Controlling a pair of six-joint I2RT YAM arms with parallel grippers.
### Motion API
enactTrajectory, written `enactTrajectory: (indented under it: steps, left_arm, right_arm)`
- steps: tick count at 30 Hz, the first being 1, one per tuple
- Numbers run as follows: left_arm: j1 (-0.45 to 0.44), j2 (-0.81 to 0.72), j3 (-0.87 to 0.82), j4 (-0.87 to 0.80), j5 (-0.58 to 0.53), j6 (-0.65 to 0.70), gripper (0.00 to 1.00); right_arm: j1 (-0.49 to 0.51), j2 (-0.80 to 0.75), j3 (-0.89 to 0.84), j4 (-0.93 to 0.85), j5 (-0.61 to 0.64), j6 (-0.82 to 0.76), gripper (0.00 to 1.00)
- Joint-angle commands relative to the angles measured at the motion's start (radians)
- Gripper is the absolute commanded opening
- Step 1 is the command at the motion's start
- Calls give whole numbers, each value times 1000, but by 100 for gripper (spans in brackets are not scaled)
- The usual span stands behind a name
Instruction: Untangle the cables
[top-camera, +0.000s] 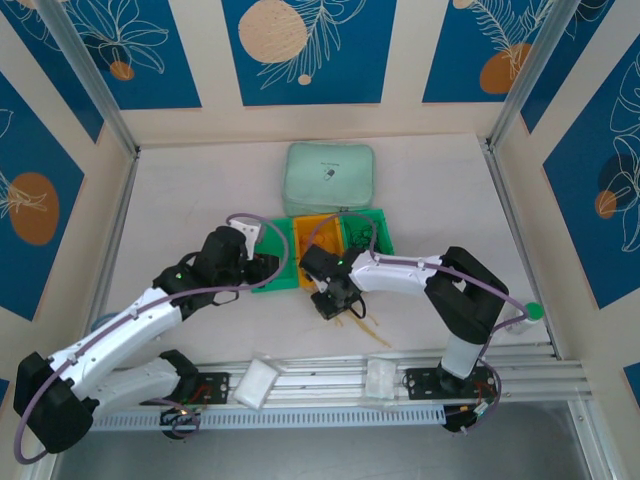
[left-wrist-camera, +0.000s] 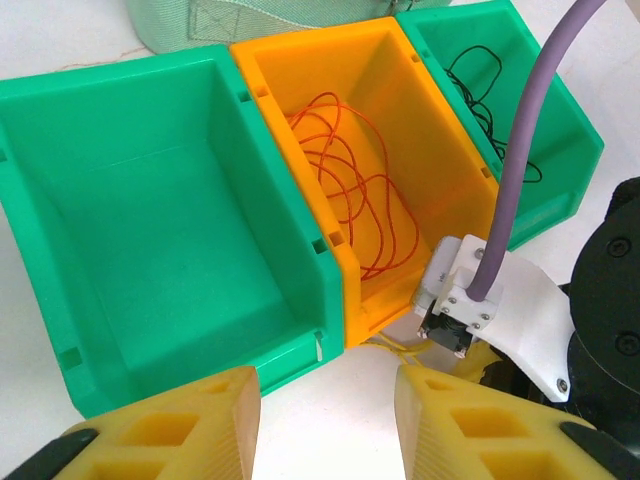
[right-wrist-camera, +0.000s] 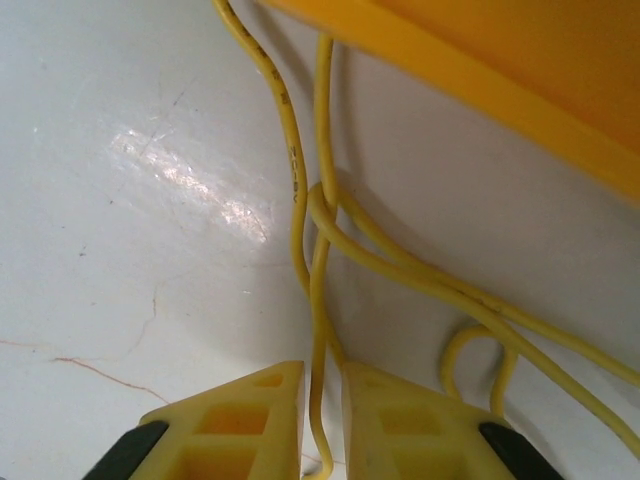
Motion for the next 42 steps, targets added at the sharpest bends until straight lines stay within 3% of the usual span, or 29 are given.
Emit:
enactTrajectory:
  steps: [1, 10, 22, 28, 30, 33, 37, 42]
  left_arm:
    - [16, -22, -6, -19, -6, 23, 40]
    - [19, -69, 4, -46, -6, 23, 40]
    - [23, -112, 32, -66, 26, 21, 38]
    - [23, -153, 7, -27, 20, 23, 13]
    - [22, -165, -11, 5, 34, 30, 11]
    - [23, -168, -39, 52, 73, 45, 14]
    - [22, -146, -79, 164, 208, 63, 36]
    - [-5, -89, -94, 294, 291, 78, 39]
  right_arm:
    - [-12, 9, 5, 11, -17, -13, 14]
    - [-35, -20, -19, 33, -87, -36, 0]
    - [-62, -275, -46, -56, -382, -120, 0]
    - [-137, -463, -72, -46, -543, -70, 0]
    - [-185, -526, -91, -6, -617, -28, 0]
    - [-258, -602, -127, 65, -733, 36, 0]
    - [-323, -655, -136, 113, -834, 88, 0]
    - [-358, -660, -116, 121, -898, 127, 0]
